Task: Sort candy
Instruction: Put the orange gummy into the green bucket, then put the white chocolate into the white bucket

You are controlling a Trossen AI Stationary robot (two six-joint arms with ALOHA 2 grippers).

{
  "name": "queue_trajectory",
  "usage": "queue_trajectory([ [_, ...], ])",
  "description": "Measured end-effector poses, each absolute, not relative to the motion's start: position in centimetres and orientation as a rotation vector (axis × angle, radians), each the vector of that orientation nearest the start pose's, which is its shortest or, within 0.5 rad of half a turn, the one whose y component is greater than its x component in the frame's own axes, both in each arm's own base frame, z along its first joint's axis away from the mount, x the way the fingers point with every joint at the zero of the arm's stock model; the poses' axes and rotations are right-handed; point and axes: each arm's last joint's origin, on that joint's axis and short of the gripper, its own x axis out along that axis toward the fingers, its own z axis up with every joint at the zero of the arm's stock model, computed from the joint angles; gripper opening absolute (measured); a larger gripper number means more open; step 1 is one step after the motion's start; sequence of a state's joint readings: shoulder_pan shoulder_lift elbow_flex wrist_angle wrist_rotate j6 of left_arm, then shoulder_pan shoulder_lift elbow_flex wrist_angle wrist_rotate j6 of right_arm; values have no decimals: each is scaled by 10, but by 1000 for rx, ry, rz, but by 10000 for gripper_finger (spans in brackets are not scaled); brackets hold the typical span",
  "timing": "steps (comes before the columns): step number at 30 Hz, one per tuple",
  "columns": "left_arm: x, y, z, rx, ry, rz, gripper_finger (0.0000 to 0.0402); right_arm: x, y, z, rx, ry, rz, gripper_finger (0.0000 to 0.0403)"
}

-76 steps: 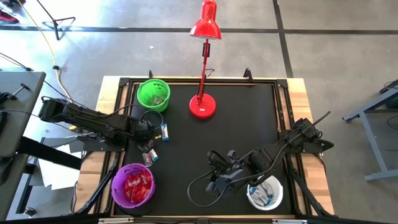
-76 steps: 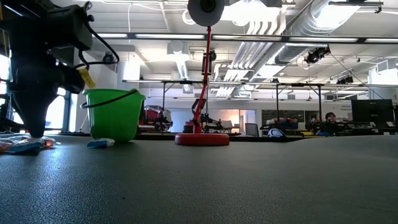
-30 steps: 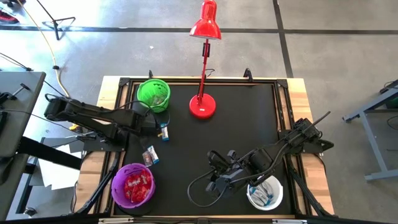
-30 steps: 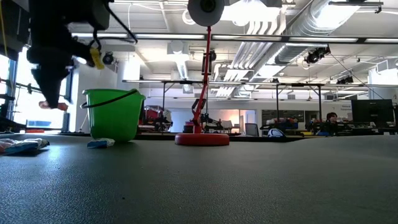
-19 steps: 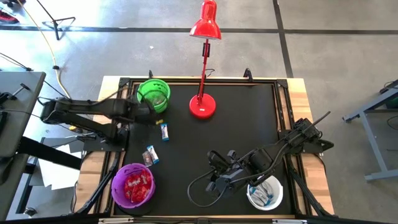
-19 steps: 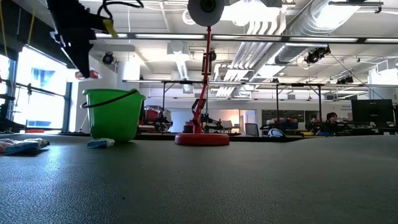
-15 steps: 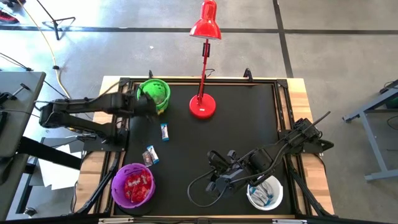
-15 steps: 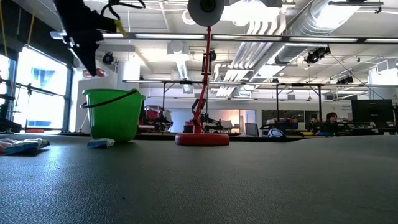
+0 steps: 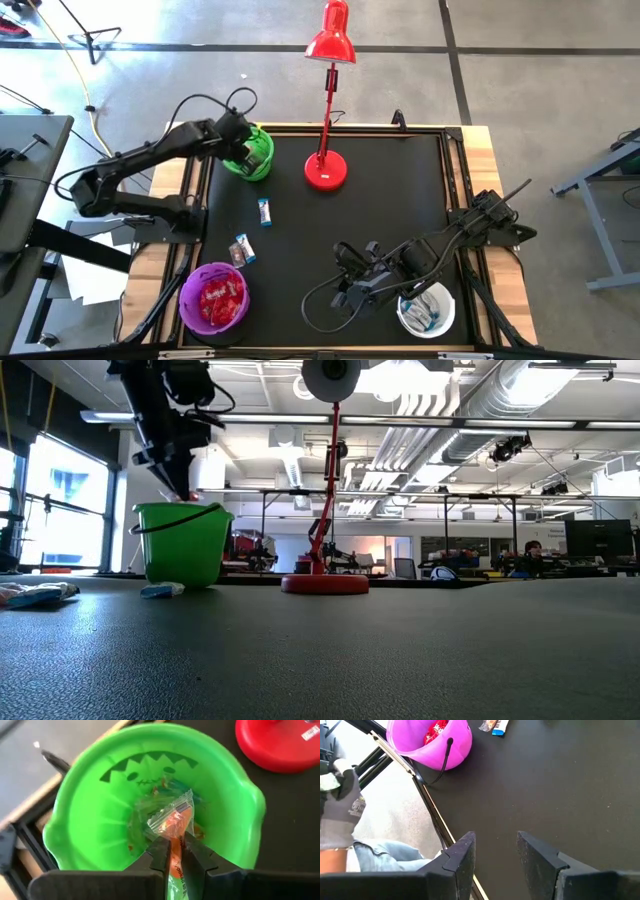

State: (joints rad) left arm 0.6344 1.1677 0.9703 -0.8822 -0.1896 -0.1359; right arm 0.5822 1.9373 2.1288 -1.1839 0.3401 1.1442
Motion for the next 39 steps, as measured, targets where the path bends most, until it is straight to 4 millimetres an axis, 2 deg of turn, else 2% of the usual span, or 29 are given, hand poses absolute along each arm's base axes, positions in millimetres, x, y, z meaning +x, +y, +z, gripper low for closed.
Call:
queue_trajectory([
  [8, 164, 141, 270, -433, 1015, 869, 84, 336, 210, 376, 620, 876, -298, 142],
  [13, 159, 139, 268, -419, 1088, 842, 94, 336, 209, 376, 620, 876, -299, 142],
  [15, 156, 136, 266, -406, 1152, 797, 91, 336, 209, 376, 620, 876, -298, 142],
  [20, 143, 121, 260, -349, 1389, 562, 84, 336, 209, 376, 620, 876, -299, 142],
  [23, 139, 114, 259, -397, 1457, 494, 83, 336, 210, 376, 620, 876, -298, 142],
  [27, 138, 109, 259, -440, 1483, 494, 83, 336, 210, 376, 620, 876, -298, 142],
  [32, 137, 106, 261, -389, 1493, 506, 83, 336, 209, 376, 620, 876, -299, 142],
  [39, 142, 108, 268, -285, 1368, 559, 83, 336, 209, 376, 621, 876, -299, 142],
])
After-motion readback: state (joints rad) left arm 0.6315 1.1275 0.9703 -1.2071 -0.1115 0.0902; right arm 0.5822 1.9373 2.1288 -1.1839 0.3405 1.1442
